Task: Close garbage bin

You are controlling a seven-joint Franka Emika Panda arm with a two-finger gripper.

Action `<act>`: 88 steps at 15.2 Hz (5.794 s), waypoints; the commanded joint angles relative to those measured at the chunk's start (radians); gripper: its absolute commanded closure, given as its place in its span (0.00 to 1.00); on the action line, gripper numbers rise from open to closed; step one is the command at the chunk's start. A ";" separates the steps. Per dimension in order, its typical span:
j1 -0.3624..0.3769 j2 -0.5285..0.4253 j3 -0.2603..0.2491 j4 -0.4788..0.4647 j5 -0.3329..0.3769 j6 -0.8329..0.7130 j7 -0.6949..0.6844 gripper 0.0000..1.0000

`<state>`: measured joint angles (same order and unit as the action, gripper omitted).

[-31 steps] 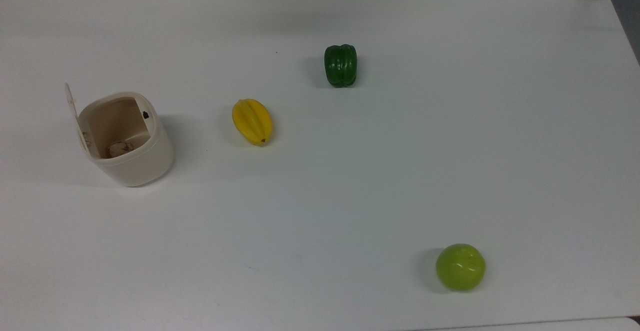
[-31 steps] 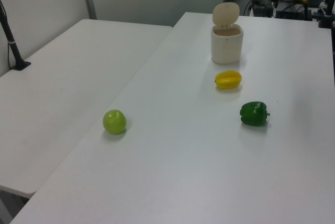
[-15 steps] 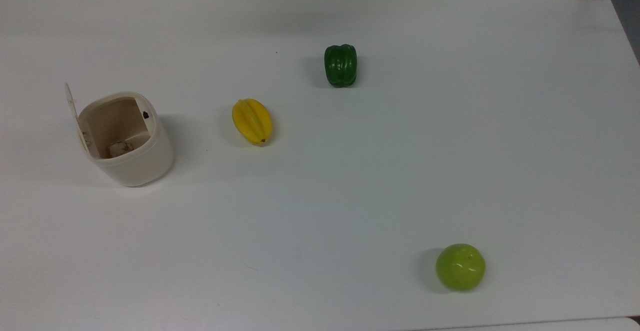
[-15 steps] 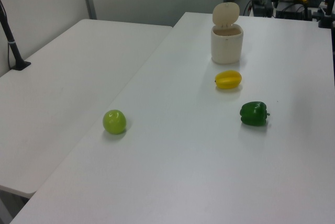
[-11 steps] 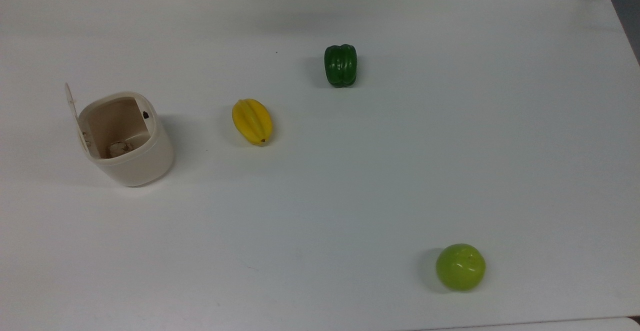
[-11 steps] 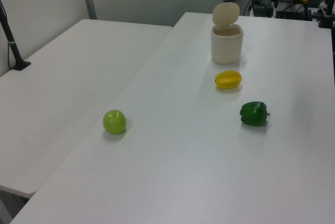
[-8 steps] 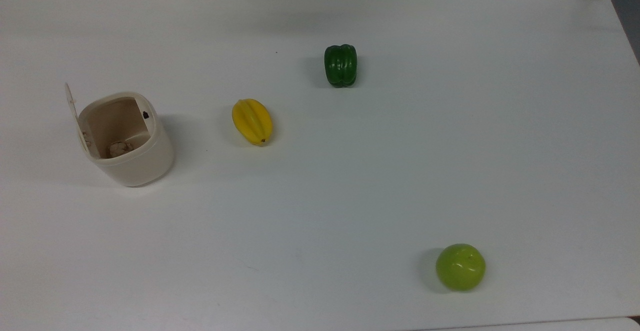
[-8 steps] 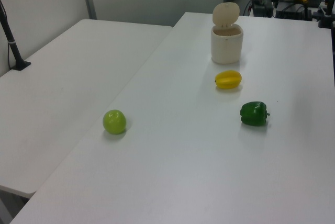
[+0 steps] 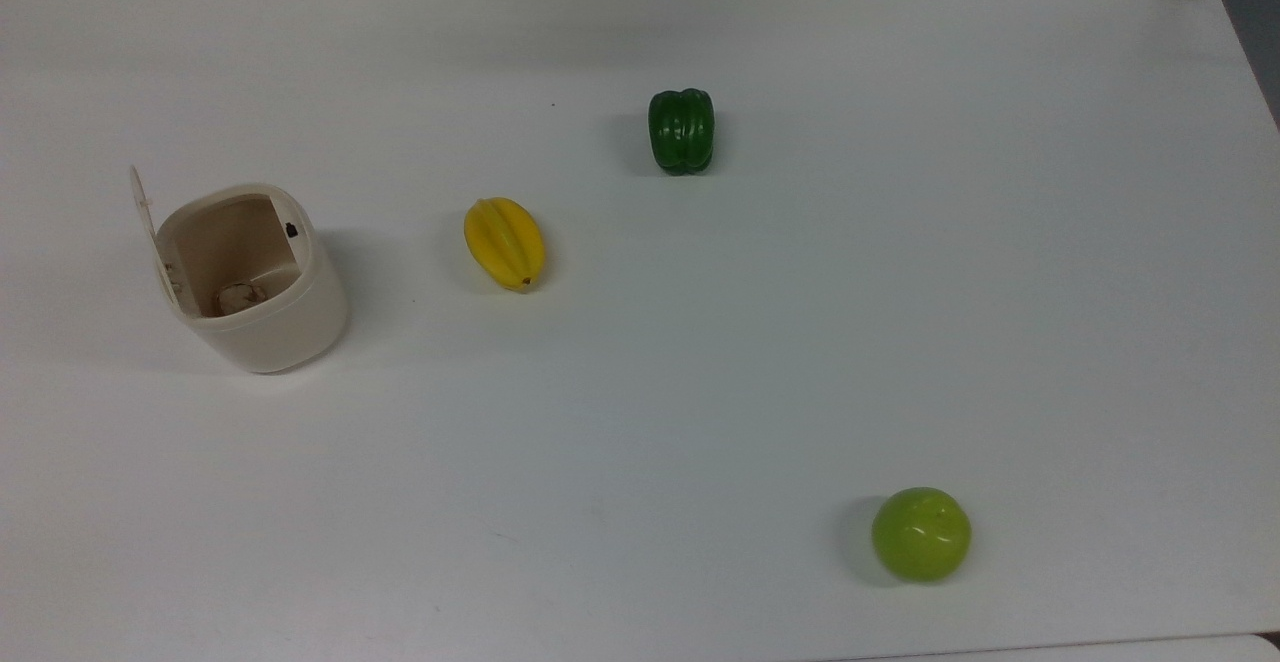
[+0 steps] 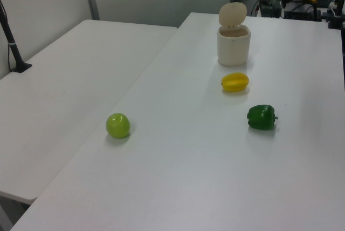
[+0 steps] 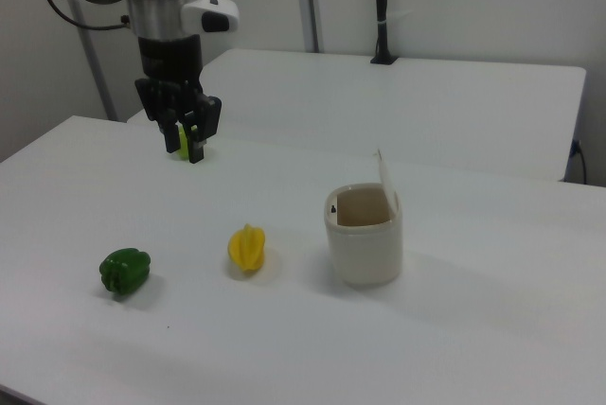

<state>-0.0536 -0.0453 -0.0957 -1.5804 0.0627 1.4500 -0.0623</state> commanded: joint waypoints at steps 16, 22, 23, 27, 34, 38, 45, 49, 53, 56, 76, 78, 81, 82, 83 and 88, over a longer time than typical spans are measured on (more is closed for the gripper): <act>-0.129 0.059 -0.012 -0.001 0.028 0.360 0.177 0.83; -0.149 0.116 -0.012 -0.001 0.022 0.526 0.321 0.84; -0.149 0.127 -0.012 -0.001 0.019 0.550 0.343 0.84; -0.141 0.182 -0.012 -0.001 0.011 0.702 0.461 0.84; -0.109 0.249 -0.009 -0.001 -0.129 0.862 0.737 0.88; -0.121 0.277 -0.010 0.000 -0.156 0.892 0.740 0.93; -0.138 0.363 -0.013 0.051 -0.162 0.978 0.739 0.93; -0.137 0.367 -0.012 0.051 -0.173 0.980 0.739 0.93; -0.135 0.372 -0.012 0.051 -0.188 0.978 0.736 0.93; -0.135 0.372 -0.010 0.051 -0.192 0.978 0.734 0.93; -0.043 0.407 0.001 0.008 -0.189 0.736 0.687 1.00; -0.042 0.410 0.001 -0.010 -0.184 0.734 0.693 1.00; -0.042 0.415 0.001 -0.013 -0.178 0.733 0.696 1.00; -0.042 0.420 0.001 -0.016 -0.178 0.734 0.723 1.00; -0.043 0.420 0.001 -0.016 -0.178 0.734 0.734 1.00; -0.048 0.421 0.001 -0.018 -0.178 0.737 0.736 1.00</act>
<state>-0.1030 0.3800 -0.0914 -1.5787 -0.1085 2.2027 0.6530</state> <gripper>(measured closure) 0.996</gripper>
